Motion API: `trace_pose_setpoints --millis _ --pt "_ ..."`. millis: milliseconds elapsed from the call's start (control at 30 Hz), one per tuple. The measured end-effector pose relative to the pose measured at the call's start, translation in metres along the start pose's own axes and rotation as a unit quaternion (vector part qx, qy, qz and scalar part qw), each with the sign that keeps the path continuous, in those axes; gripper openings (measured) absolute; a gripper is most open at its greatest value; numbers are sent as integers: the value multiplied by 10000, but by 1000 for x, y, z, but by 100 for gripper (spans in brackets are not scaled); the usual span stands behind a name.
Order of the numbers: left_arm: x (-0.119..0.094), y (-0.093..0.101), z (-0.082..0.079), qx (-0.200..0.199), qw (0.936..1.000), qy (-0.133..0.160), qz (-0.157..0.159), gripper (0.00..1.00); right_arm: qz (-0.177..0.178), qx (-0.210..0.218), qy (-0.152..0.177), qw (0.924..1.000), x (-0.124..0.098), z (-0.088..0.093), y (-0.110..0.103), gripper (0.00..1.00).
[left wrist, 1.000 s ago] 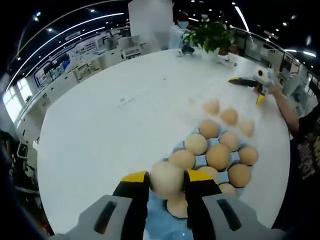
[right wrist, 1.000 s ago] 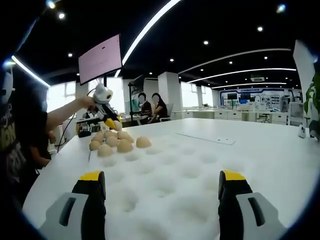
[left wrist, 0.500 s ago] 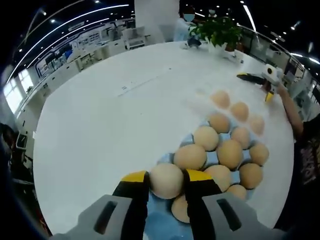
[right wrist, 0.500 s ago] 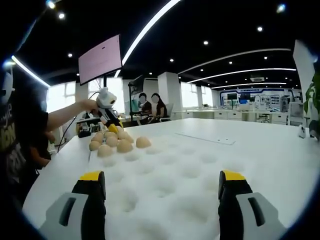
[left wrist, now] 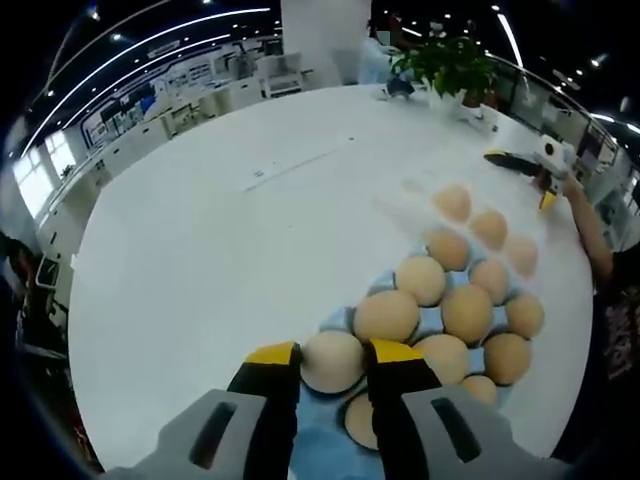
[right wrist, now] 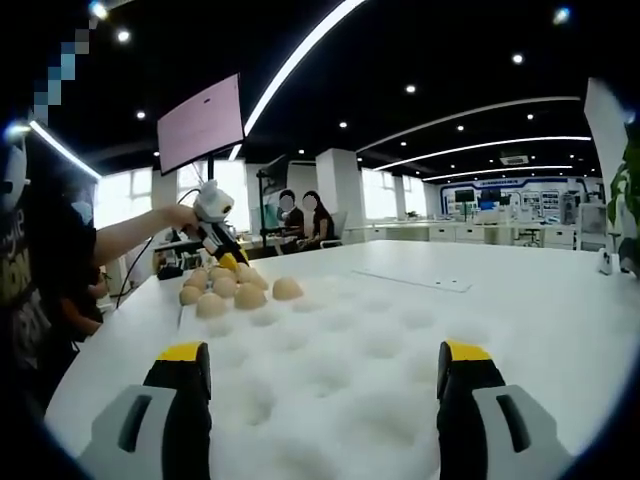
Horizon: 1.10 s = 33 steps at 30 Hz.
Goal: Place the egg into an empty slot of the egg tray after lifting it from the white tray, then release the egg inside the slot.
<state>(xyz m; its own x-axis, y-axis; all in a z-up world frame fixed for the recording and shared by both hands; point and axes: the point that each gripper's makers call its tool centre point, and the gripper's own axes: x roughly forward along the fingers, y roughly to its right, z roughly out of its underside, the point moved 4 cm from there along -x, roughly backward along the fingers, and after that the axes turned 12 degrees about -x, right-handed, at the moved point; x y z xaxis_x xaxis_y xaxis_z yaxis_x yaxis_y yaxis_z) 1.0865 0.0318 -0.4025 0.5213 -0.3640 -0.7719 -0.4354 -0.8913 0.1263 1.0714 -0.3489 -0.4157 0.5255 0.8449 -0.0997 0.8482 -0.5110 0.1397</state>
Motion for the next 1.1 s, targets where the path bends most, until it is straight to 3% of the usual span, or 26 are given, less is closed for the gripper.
trace_pose_setpoints --millis 400,433,533,833,1000,1100 --pt "-16 20 -4 -241 9985 487 -49 32 11 -11 -24 10000 1 0 1 98" --pt "-19 26 -7 -384 9975 589 10 33 11 -10 -24 10000 1 0 1 98" --pt "-27 43 -11 -222 9974 672 137 35 15 -7 -16 10000 1 0 1 98" --pt "-17 14 -25 -109 9976 585 354 39 9 11 43 10000 2 0 1 98" --pt "-15 19 -35 1 9966 656 491 41 9 8 36 10000 2 0 1 98" --pt "-14 36 -39 273 9957 654 602 44 11 4 23 10000 2 0 1 98"
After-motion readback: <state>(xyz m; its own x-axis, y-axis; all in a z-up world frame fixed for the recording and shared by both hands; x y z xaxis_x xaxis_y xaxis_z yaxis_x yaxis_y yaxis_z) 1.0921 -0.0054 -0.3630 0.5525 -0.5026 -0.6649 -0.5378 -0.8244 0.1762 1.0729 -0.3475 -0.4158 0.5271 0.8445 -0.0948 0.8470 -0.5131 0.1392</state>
